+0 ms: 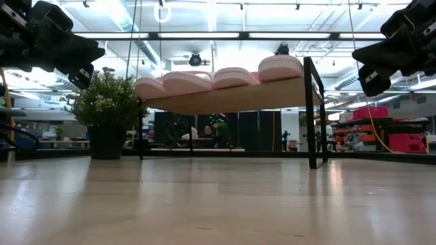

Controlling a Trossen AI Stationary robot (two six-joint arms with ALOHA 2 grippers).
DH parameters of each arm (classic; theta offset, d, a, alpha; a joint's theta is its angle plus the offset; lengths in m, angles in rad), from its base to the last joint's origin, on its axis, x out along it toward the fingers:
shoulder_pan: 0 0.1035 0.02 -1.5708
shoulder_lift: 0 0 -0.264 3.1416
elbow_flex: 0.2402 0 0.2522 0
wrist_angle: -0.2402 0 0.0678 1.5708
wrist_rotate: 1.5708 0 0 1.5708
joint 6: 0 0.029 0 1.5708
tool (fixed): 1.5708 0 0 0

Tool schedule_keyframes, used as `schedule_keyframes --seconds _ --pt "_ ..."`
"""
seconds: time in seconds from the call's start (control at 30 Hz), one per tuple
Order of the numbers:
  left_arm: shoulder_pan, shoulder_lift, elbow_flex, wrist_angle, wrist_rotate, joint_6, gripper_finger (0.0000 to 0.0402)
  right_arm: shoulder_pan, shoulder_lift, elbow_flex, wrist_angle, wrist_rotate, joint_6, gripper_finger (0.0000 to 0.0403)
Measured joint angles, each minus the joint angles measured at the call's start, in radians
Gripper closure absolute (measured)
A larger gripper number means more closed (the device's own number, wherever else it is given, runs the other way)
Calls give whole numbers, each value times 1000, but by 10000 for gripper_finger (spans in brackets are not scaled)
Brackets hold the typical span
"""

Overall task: Pick and place slides into the shelf
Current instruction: Return to Home Position

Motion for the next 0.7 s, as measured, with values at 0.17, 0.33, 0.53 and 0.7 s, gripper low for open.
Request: schedule_keyframes --seconds 0.17,0.33,0.53,0.7 --pt "0 0 0 0 0 1 326 0 0 0 0 0 0 388" --pt "0 0 0 0 0 1 327 0 0 0 0 0 0 387" --pt "0 0 0 0 0 0 319 0 0 0 0 0 0 387" --pt "0 0 0 0 0 0 318 0 0 0 0 0 0 387"
